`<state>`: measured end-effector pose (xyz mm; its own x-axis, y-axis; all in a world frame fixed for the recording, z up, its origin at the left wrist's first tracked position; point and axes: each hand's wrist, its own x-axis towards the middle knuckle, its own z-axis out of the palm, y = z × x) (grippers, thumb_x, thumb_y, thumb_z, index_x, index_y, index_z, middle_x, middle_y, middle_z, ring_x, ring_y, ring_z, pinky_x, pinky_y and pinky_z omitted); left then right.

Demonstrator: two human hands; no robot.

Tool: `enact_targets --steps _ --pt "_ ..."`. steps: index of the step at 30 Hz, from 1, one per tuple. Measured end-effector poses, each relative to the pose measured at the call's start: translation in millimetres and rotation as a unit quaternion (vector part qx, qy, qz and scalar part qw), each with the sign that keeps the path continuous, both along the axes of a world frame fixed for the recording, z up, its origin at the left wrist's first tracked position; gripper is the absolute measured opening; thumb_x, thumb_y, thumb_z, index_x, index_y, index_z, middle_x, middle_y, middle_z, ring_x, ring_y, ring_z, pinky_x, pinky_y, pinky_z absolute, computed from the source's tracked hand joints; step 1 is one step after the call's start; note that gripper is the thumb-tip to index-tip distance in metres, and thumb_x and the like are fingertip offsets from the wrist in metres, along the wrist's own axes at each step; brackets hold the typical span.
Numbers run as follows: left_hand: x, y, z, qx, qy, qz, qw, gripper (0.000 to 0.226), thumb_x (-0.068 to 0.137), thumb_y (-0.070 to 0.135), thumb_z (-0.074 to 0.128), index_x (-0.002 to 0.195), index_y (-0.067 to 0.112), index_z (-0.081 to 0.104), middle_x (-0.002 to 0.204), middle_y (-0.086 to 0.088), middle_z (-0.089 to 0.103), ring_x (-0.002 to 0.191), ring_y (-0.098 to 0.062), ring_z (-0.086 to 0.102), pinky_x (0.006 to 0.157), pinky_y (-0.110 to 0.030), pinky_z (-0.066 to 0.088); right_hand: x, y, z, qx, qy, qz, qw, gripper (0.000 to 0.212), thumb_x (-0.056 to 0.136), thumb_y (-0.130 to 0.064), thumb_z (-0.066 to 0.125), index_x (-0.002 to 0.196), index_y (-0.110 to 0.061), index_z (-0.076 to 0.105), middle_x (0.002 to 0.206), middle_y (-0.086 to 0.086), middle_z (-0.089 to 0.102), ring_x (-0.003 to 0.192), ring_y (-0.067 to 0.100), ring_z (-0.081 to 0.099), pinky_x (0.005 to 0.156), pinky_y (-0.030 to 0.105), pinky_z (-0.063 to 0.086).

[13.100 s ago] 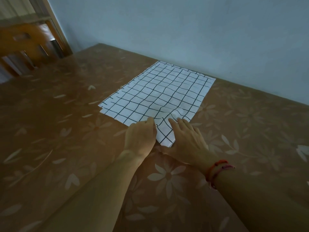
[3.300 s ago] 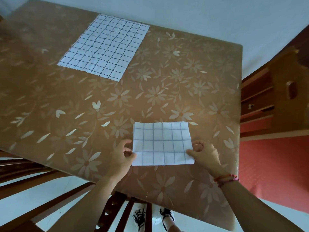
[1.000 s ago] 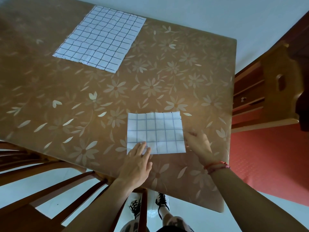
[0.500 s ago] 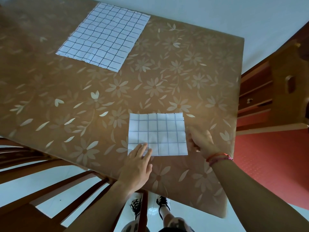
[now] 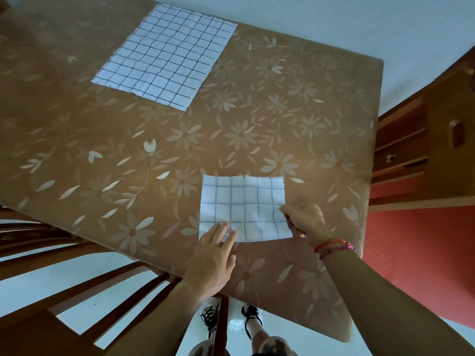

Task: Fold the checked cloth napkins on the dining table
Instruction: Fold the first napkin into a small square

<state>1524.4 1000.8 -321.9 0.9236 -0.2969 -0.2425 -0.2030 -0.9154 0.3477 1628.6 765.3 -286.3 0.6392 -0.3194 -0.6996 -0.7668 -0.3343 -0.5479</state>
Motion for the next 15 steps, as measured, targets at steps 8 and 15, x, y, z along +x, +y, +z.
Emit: enact_targets --steps 8,15 --pt "1 1 1 0.000 0.003 0.001 1.000 0.052 0.097 0.038 0.046 0.146 0.024 0.035 0.158 -0.001 0.023 0.146 -0.021 0.018 0.113 -0.042 0.033 0 11 2 0.045 -0.058 -0.036 0.997 0.022 0.075 -0.032 0.078 0.082 -0.013 0.070 0.083 0.005 0.072 0.077 0.022 0.069 0.066 0.038 0.060" --pt "1 2 3 -0.003 -0.005 -0.009 1.000 0.053 0.097 0.038 0.047 0.146 0.023 0.035 0.159 0.000 0.022 0.147 -0.019 0.017 0.114 -0.040 0.031 13 6 4 0.086 -0.054 -0.040 0.994 0.021 0.076 -0.019 0.081 0.092 -0.010 0.071 0.082 0.005 0.071 0.066 0.019 0.068 0.047 0.026 0.052"
